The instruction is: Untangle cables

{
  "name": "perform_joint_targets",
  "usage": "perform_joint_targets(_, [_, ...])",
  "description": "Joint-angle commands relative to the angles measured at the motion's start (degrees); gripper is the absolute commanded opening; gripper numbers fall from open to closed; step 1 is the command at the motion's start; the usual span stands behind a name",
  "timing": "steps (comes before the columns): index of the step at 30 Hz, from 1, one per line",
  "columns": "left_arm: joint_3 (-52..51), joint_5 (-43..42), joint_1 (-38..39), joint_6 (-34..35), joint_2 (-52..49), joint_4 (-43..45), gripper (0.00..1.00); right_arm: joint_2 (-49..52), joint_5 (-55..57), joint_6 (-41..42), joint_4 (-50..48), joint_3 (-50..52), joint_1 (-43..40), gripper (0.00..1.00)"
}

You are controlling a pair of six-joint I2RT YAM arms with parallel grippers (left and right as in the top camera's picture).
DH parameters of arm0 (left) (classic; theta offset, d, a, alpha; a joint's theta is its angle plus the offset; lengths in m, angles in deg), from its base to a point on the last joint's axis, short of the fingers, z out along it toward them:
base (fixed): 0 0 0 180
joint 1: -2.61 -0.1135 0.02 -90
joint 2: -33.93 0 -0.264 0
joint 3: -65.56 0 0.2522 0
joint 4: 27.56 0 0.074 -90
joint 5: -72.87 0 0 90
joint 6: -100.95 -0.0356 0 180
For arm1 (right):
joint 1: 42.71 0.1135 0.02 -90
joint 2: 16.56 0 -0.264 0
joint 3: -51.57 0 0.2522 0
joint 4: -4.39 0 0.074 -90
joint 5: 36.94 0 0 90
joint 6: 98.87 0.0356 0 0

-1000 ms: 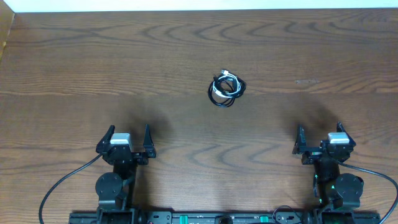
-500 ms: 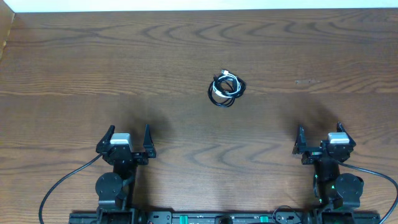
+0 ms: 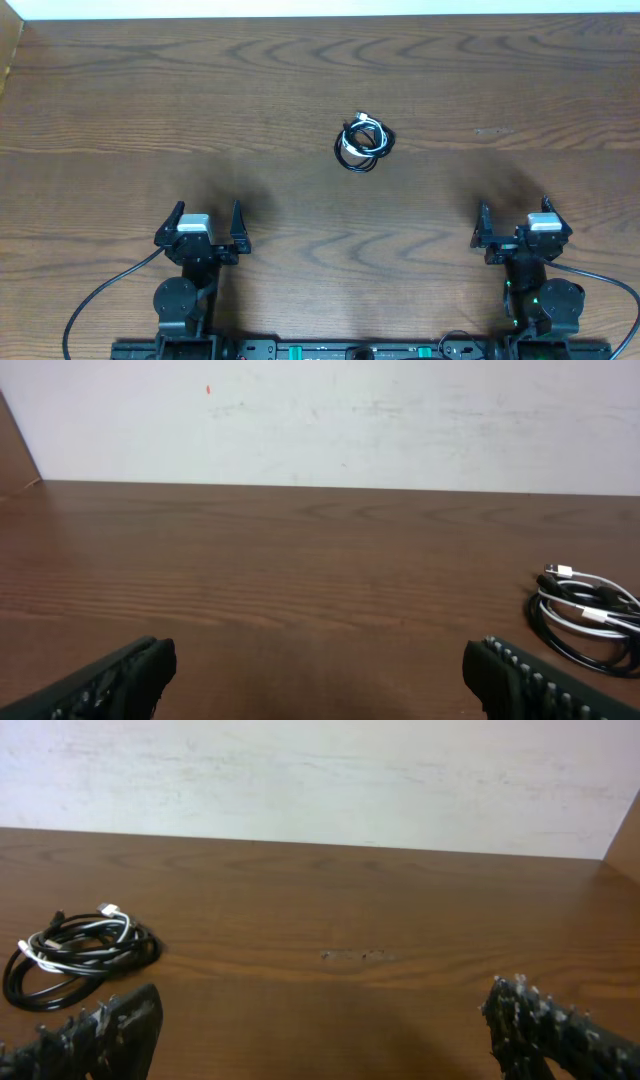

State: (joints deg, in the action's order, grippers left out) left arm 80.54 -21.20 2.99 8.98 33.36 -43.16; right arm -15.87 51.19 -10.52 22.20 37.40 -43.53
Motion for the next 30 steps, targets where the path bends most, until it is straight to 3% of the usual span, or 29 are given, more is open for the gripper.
perform_joint_targets(1, [-0.98,0.26,-0.31,-0.98,0.46,-1.95,0.98,-0.31,0.20,0.94,0.26,0.07,0.26,0.99])
perform_joint_targets(15, [-0.98,0.26,-0.31,-0.98,0.35,-1.95,0.98,-0.31,-0.48,1.18,-3.08,0.07,0.28,0.99])
perform_joint_targets(17, [-0.98,0.26,-0.31,-0.98,0.35,-1.95,0.98,-0.31,-3.98,4.66,-7.21,0.07,0.28,0.99])
perform_joint_targets(22, [-0.98,0.26,-0.31,-0.98,0.35,-1.97,0.98,-0.31,-25.55,22.71,-19.28,0.07,0.28,0.99])
perform_joint_targets(30, [-0.98,0.26,-0.31,-0.98,0.35,-1.95,0.98,-0.31,-30.10,32.06,-42.99,-0.17,0.26,0.99])
